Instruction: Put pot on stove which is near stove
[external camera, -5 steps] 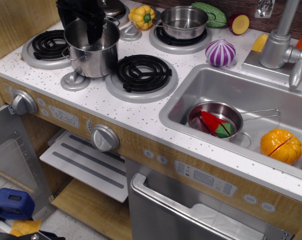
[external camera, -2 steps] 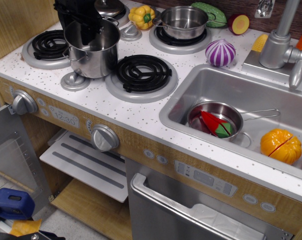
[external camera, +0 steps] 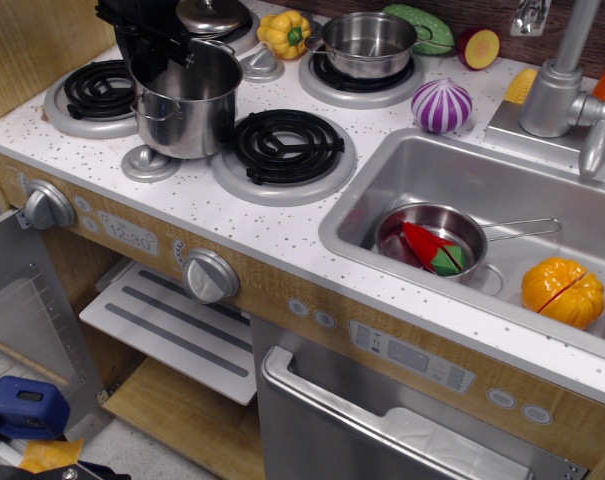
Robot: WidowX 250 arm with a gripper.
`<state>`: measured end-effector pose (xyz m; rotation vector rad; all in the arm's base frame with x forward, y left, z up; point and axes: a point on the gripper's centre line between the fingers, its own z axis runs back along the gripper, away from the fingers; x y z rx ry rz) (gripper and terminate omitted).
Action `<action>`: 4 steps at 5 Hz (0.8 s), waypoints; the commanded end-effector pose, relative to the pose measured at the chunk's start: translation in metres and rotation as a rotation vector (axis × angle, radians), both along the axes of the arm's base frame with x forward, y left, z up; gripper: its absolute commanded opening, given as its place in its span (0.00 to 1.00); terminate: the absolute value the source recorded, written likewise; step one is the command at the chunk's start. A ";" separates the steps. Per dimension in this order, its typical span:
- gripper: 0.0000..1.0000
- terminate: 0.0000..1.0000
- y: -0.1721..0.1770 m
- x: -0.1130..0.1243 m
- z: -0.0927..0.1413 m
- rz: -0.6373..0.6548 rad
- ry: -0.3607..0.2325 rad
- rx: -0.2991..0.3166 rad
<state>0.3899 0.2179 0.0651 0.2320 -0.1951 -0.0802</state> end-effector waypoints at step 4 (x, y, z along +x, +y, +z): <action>0.00 0.00 0.043 0.008 0.069 -0.146 -0.055 0.144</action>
